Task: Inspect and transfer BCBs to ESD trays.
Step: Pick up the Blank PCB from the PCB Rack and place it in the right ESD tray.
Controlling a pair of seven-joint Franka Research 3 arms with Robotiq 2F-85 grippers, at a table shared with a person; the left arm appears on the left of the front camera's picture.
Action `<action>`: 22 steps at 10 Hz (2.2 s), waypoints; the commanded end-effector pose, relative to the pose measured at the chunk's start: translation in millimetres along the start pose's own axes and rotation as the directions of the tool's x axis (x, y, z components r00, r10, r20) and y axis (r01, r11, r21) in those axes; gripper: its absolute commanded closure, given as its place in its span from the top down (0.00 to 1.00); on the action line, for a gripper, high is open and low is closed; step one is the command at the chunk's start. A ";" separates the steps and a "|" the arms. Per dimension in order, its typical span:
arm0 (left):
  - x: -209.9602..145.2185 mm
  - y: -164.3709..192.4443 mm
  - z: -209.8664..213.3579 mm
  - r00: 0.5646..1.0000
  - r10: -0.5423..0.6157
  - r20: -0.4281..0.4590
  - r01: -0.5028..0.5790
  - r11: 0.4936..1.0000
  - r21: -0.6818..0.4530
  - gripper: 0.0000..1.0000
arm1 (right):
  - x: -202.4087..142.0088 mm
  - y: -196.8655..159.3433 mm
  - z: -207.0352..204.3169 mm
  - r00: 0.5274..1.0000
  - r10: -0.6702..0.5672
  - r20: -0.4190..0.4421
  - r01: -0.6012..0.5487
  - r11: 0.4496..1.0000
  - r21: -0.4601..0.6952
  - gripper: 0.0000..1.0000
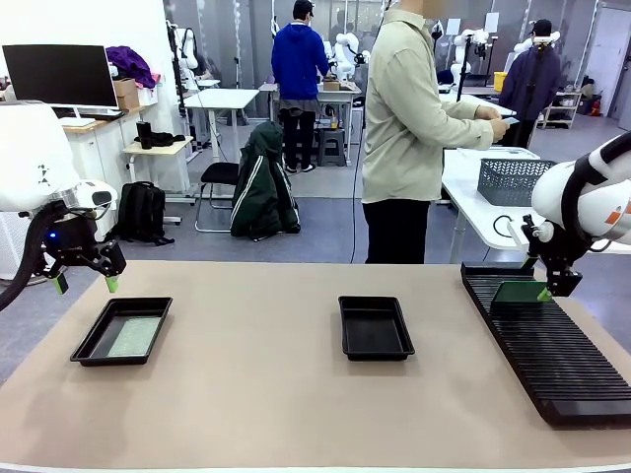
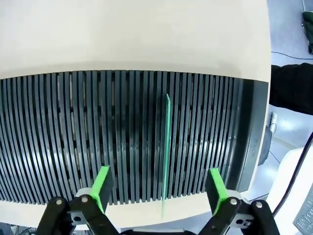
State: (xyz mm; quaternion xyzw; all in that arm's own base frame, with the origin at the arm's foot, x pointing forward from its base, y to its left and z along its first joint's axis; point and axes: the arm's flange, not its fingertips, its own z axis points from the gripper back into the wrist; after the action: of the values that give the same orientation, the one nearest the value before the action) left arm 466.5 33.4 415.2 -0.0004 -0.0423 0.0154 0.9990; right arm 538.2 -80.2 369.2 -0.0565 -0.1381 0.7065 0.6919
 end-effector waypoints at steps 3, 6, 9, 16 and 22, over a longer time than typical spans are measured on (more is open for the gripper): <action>-0.7 0.1 -2.1 1.000 -0.001 0.009 0.001 1.000 -0.007 0.97 | -3.7 -6.2 -9.4 1.000 -0.002 0.009 0.002 1.000 -0.026 1.00; -0.7 0.1 -2.1 1.000 -0.001 0.009 0.001 1.000 -0.007 0.97 | 0.3 -3.3 -5.9 1.000 0.000 0.001 0.000 1.000 0.006 1.00; -0.7 0.1 -2.1 1.000 -0.001 0.009 0.001 1.000 -0.007 0.97 | 0.0 -3.1 -5.7 1.000 -0.002 -0.012 0.002 1.000 0.016 0.92; -0.7 0.1 -2.1 1.000 -0.001 0.009 0.001 1.000 -0.007 0.97 | 0.4 -4.0 -3.1 0.999 -0.023 -0.039 0.024 0.999 0.040 0.48; -0.7 0.1 -2.1 1.000 -0.001 0.009 0.001 1.000 -0.007 0.97 | 9.1 -2.4 2.0 0.999 -0.027 -0.044 0.029 0.999 0.038 0.09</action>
State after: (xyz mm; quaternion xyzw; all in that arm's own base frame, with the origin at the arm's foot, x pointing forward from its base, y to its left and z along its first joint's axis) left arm 466.5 33.4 415.2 -0.0004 -0.0423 0.0154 0.9990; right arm 542.6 -75.6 367.6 -0.0596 -0.1208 0.7009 0.7004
